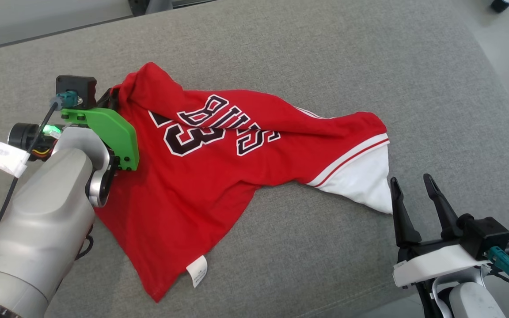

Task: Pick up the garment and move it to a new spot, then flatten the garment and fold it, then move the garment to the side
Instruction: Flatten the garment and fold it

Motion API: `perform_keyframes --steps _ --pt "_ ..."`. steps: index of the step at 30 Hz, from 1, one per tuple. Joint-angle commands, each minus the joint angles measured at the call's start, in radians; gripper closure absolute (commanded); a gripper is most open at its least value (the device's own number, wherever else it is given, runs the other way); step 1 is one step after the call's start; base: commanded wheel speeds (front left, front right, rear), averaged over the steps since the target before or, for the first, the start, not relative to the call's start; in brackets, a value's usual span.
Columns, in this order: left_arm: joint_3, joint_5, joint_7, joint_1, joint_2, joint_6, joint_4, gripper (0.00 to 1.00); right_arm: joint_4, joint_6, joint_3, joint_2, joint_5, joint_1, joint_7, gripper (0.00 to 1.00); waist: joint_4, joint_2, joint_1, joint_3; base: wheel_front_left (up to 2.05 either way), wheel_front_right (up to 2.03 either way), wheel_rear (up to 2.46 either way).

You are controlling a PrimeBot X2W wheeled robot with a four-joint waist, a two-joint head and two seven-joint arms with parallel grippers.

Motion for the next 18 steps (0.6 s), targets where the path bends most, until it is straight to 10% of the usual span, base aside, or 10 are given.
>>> perform_keyframes --steps 1,7,8,9,10,18 --pt "0.000 0.004 -0.017 -0.019 -0.010 -0.010 0.028 1.00 -0.001 0.000 -0.001 0.000 0.007 -0.011 -0.003 0.00 -0.020 0.0000 0.0000 0.020 0.00 0.00 0.00" --pt "0.009 -0.001 -0.105 -0.029 -0.055 -0.034 0.148 0.92 0.005 0.000 -0.008 0.001 -0.001 -0.004 -0.003 0.00 -0.013 0.0000 0.0000 0.006 0.00 0.00 0.00" --pt "0.012 -0.003 -0.116 -0.027 -0.064 -0.038 0.161 0.56 0.006 0.000 -0.008 0.001 -0.002 0.001 -0.003 0.00 -0.009 0.0000 0.0000 -0.001 0.00 0.00 0.00" --pt "0.012 -0.003 -0.116 -0.027 -0.064 -0.038 0.161 0.56 0.006 0.000 -0.008 0.001 -0.002 0.001 -0.003 0.00 -0.009 0.0000 0.0000 -0.001 0.00 0.00 0.00" --pt "0.012 -0.005 -0.125 -0.023 -0.072 -0.043 0.174 0.00 0.007 0.000 -0.009 0.001 -0.003 0.006 -0.003 0.00 -0.004 0.0000 0.0000 -0.009 0.00 0.00 0.00" --pt "0.105 0.009 -0.204 0.039 -0.111 -0.019 0.080 0.00 -0.016 0.000 -0.040 -0.018 -0.015 0.049 -0.003 0.00 0.059 0.0000 0.0000 -0.109 0.00 0.00 0.00"
